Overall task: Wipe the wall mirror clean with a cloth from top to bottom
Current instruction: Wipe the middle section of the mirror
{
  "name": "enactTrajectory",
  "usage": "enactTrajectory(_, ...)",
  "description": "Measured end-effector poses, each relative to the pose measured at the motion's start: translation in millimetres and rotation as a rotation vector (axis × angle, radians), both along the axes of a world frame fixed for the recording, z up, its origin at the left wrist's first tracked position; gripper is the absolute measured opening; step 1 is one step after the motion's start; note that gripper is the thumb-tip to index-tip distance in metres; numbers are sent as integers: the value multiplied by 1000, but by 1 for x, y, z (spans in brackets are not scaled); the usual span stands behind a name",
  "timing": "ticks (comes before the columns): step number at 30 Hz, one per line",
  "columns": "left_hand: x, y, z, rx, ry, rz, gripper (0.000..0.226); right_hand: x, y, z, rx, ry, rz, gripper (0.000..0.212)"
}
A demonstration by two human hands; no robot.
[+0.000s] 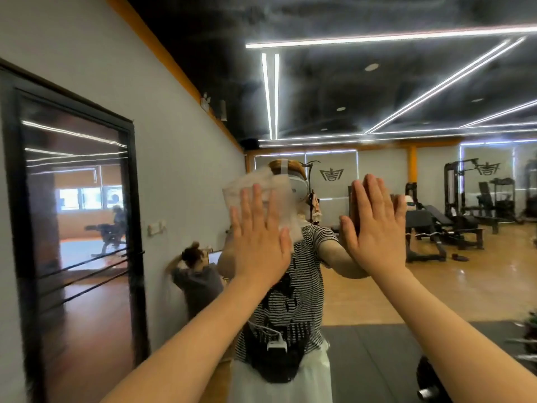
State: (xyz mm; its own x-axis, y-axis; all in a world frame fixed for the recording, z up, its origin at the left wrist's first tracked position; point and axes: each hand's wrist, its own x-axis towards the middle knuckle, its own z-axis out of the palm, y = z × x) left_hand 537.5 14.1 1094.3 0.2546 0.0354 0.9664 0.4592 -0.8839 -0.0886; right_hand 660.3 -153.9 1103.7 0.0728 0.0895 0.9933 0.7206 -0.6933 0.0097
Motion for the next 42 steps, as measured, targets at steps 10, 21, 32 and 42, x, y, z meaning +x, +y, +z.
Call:
enactTrajectory(10,-45,66,22,91,55,48,71,0,-1,0,2,24,16,65)
enactTrajectory(21,8,-10,8,-191,-145,-44,67,4,3,-1,9,27,-2,64)
enactTrajectory(32,-62,90,30,62,31,35,67,2,2,-3,1,38,-19,66)
enactTrajectory(42,-3,5,17,-89,-84,-30,70,2,2,-3,18,46,-20,65)
